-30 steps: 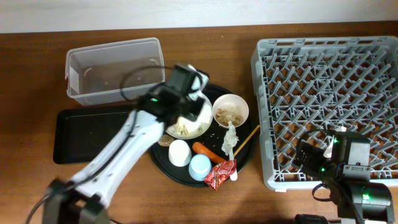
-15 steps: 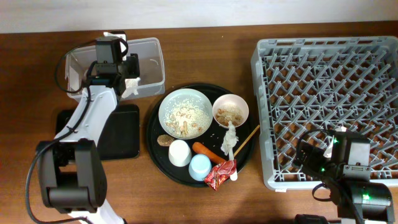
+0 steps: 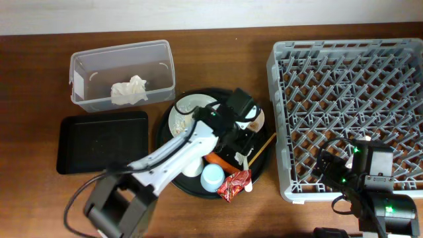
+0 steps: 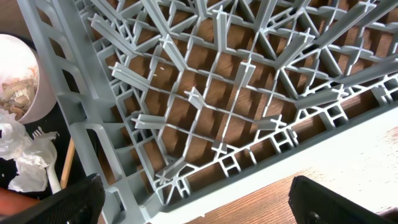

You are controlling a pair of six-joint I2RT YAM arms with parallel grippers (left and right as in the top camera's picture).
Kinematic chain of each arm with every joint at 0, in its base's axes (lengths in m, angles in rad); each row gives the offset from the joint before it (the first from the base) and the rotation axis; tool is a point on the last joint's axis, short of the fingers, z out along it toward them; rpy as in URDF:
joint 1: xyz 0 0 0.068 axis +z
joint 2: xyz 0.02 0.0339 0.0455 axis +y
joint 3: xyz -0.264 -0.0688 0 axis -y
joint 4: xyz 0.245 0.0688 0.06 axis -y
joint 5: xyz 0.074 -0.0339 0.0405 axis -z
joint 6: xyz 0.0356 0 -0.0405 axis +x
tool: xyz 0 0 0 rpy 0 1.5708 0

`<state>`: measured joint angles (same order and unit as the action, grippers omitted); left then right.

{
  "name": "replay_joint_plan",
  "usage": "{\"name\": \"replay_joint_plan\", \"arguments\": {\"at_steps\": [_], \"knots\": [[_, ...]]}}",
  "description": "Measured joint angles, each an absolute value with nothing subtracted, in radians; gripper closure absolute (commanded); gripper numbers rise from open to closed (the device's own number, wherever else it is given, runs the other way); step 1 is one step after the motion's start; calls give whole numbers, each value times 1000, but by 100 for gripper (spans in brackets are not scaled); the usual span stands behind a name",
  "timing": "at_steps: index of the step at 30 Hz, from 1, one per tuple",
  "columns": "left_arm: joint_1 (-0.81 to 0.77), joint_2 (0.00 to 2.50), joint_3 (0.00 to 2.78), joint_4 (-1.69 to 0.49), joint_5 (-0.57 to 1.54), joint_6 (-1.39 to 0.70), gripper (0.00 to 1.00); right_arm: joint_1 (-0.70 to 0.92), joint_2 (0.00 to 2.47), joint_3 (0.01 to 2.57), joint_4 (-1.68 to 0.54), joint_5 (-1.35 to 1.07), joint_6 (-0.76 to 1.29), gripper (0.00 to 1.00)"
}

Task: Sort waste into correct bins and load items into the dishwasher rack

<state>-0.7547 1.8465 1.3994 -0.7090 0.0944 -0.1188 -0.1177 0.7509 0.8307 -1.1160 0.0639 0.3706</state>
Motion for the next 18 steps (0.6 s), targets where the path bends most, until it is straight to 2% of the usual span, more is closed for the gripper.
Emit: {"name": "replay_joint_plan", "arguments": {"at_steps": [3, 4, 5, 6, 7, 9, 10, 14, 18], "knots": [[-760, 1938, 1399, -669, 98, -174, 23, -118, 751, 831, -1118, 64, 370, 2], [-760, 1953, 1399, -663, 103, -181, 36, -118, 751, 831, -1119, 64, 371, 2], [-762, 1976, 1399, -661, 110, -184, 66, -118, 751, 831, -1119, 64, 370, 2], [-765, 1979, 1398, -661, 117, -188, 68, -118, 751, 831, -1119, 64, 371, 2], [-767, 1979, 1398, -654, 118, -194, 78, -118, 751, 831, -1119, 64, 371, 2], [-776, 1979, 1398, -642, 124, -196, 89, -118, 751, 831, -1119, 64, 370, 2], [-777, 1979, 1398, -641, 124, -197, 99, -118, 751, 831, -1119, 64, 371, 2], [-777, 1980, 1398, -654, 118, -200, 99, -118, 751, 831, -1119, 64, 370, 2], [-747, 1875, 1404, -754, -18, -199, 99, -118, 751, 831, -1119, 64, 371, 2]]}}
